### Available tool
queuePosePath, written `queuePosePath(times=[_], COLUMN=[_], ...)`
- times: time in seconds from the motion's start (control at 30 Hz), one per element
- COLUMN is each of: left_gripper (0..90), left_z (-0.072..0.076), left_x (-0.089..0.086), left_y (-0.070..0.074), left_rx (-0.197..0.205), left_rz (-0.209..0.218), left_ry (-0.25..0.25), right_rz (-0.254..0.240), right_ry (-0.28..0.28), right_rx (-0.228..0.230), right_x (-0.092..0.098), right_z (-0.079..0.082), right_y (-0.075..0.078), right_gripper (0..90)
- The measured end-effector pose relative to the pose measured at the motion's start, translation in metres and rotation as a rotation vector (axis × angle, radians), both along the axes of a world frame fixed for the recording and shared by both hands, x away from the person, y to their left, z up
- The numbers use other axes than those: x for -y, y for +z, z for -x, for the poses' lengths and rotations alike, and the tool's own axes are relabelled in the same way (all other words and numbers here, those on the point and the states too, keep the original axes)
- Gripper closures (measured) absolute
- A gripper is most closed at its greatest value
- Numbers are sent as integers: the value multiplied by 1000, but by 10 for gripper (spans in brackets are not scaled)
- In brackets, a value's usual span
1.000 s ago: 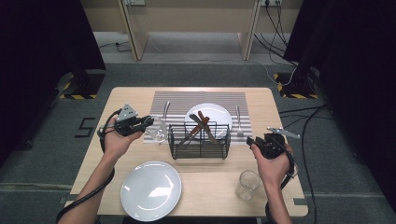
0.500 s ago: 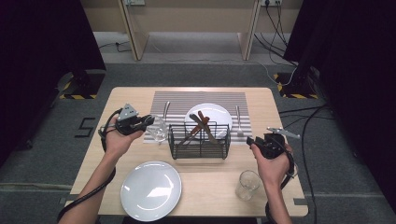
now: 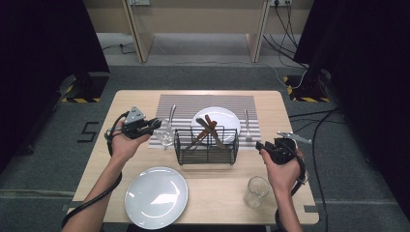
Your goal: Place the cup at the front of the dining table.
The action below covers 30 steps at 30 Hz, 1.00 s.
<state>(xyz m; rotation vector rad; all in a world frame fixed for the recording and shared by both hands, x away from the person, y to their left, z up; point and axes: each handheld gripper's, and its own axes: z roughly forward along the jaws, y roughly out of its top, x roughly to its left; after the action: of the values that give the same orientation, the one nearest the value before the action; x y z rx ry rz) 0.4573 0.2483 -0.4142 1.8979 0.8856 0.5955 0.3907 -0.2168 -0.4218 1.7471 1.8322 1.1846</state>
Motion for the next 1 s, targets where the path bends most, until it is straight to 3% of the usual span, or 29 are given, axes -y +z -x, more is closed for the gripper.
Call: queuePosePath(times=[1.0], left_gripper=[789], left_z=[-8], left_x=[7], left_y=[-4], left_rx=[-5], left_rz=[1], left_ry=[-10], right_rz=[1], right_ry=[-1], right_rx=[0], right_x=[0], right_z=[0], right_y=[0], right_gripper=[584])
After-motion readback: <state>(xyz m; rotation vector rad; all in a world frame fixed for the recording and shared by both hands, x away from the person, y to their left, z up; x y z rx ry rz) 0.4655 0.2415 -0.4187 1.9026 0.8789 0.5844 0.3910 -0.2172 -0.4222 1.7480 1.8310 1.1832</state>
